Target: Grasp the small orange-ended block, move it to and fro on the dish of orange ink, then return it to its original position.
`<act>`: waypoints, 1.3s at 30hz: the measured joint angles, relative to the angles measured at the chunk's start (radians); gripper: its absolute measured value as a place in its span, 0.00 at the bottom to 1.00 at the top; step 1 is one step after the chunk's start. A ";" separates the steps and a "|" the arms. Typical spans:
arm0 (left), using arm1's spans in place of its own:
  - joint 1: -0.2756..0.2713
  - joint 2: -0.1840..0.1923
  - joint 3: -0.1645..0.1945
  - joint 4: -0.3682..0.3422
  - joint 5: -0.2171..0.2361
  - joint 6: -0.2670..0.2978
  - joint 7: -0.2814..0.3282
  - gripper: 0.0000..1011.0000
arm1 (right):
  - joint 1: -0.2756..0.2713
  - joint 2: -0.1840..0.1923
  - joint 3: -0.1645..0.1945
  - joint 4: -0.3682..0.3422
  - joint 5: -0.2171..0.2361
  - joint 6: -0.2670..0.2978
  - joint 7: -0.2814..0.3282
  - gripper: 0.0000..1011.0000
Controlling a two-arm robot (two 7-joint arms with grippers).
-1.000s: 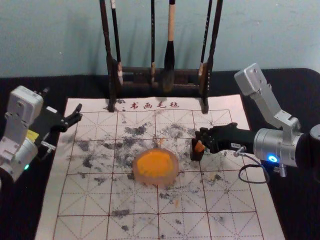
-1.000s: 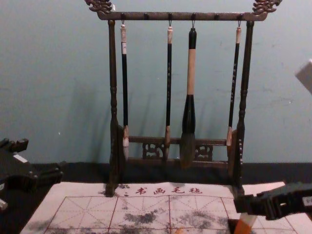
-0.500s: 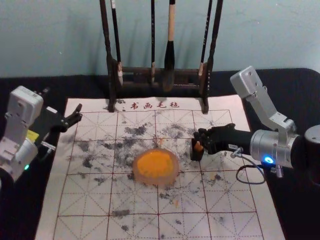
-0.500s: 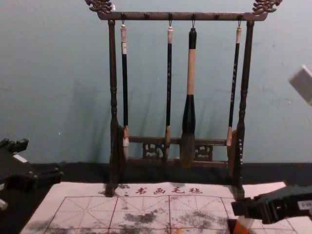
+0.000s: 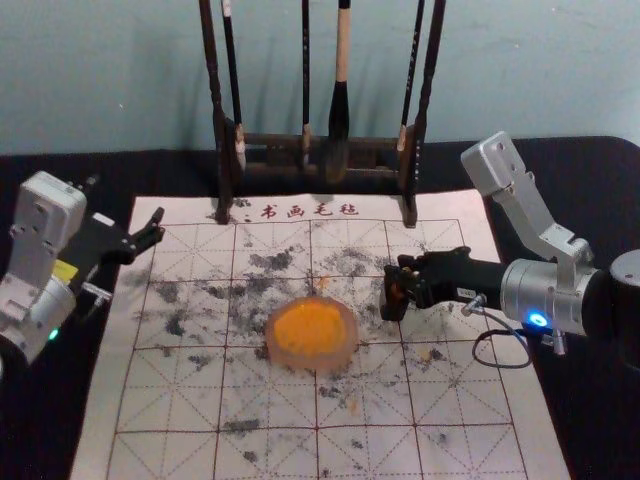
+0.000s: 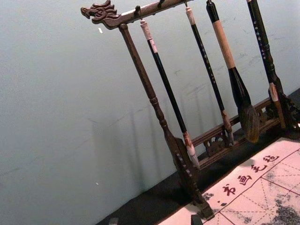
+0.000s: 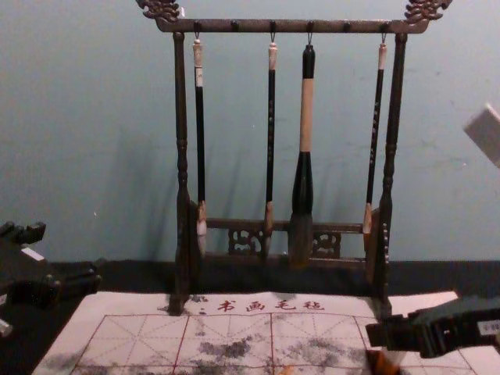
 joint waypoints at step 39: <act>0.000 0.000 0.000 0.000 0.000 0.000 0.000 0.99 | -0.134 -0.027 0.116 -0.050 -0.052 -0.340 -0.073 0.99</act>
